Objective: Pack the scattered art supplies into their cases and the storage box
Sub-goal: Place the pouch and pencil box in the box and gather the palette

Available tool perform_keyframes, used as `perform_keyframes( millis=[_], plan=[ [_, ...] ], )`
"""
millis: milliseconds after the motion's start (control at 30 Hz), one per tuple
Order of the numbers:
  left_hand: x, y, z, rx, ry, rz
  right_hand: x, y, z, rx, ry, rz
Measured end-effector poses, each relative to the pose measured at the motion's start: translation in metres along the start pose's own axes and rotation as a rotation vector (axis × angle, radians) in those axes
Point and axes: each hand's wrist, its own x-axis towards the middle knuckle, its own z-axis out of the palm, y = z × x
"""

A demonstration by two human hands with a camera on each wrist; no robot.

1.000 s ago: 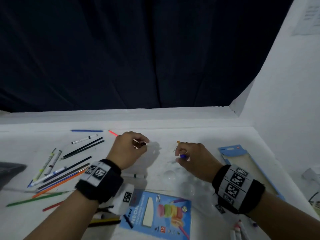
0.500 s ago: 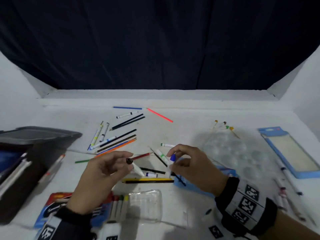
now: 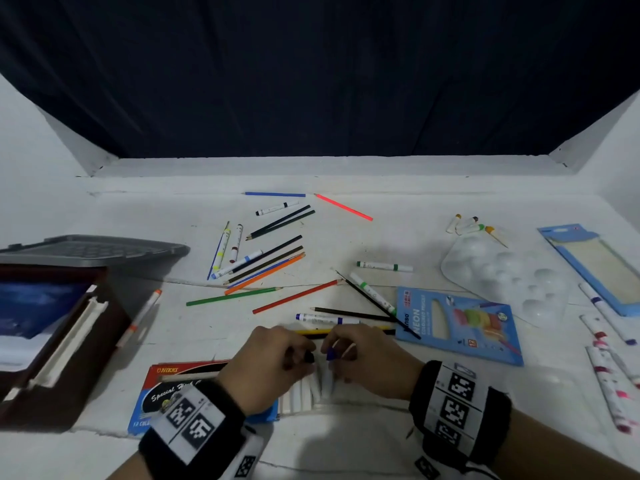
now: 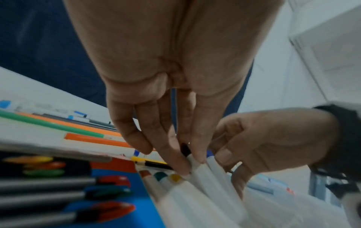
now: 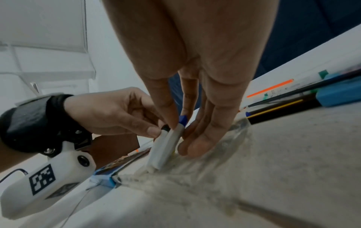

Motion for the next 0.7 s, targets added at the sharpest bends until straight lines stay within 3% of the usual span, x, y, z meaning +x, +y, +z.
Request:
perform_keyframes(
  millis=[333, 700],
  plan=[
    [0.005, 0.000, 0.006, 0.157, -0.099, 0.011, 0.006, -0.009, 0.001, -0.232, 0.005, -0.021],
    [0.002, 0.008, 0.003, 0.266, -0.199, 0.032, 0.012, -0.014, 0.005, -0.328, 0.000, -0.046]
  ],
)
